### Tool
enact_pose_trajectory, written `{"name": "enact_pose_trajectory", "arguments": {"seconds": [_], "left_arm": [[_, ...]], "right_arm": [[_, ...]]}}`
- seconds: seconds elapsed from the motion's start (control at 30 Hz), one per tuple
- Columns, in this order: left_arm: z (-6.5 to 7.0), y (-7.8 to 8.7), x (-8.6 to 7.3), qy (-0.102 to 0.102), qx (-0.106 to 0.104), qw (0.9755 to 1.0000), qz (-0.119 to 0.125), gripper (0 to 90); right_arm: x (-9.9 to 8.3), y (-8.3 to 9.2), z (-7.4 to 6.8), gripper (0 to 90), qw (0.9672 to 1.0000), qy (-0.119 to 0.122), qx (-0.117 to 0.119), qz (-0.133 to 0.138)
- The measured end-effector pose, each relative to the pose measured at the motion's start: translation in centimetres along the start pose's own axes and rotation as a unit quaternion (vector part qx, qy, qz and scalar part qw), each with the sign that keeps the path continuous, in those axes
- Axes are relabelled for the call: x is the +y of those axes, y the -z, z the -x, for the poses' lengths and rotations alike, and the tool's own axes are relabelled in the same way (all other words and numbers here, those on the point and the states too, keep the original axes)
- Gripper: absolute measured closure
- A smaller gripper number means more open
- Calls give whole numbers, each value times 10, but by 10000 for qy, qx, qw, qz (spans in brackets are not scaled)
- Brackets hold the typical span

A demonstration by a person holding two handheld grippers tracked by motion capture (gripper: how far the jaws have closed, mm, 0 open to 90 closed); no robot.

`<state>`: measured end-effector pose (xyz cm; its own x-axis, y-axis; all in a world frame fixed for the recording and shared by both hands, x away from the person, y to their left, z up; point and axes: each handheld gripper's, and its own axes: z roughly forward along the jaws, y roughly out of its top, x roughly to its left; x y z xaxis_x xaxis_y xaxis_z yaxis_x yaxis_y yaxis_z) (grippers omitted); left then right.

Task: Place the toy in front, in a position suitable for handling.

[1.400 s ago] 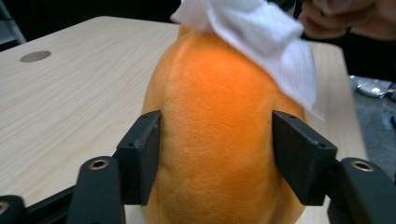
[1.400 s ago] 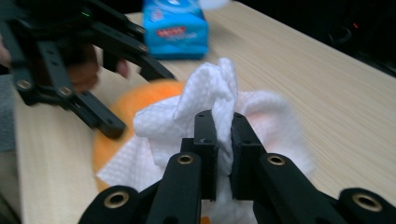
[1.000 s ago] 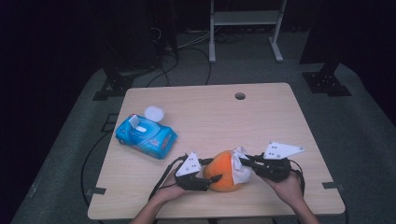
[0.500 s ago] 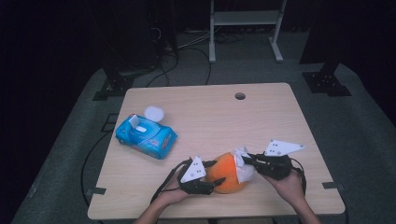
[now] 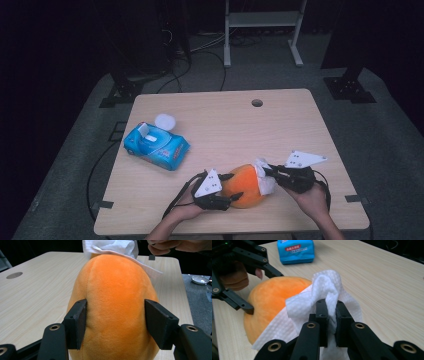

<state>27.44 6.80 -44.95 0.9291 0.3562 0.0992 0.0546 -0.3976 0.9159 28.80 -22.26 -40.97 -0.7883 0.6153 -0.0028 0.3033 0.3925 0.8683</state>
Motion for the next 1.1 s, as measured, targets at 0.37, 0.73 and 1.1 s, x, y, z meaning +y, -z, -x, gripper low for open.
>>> {"name": "enact_pose_trajectory", "arguments": {"seconds": [0.37,0.73,1.1], "left_arm": [[6,-4,3,-63,-47,10000,12,378],[5,-3,7,31,-260,9996,114,318],[-7,-11,-1,757,-391,9964,-18,140]], "right_arm": [[10,-2,-9,829,9993,184,283,144],[10,-4,-10,828,9986,139,504,48],[0,5,2,827,9968,9,797,-51]]}}
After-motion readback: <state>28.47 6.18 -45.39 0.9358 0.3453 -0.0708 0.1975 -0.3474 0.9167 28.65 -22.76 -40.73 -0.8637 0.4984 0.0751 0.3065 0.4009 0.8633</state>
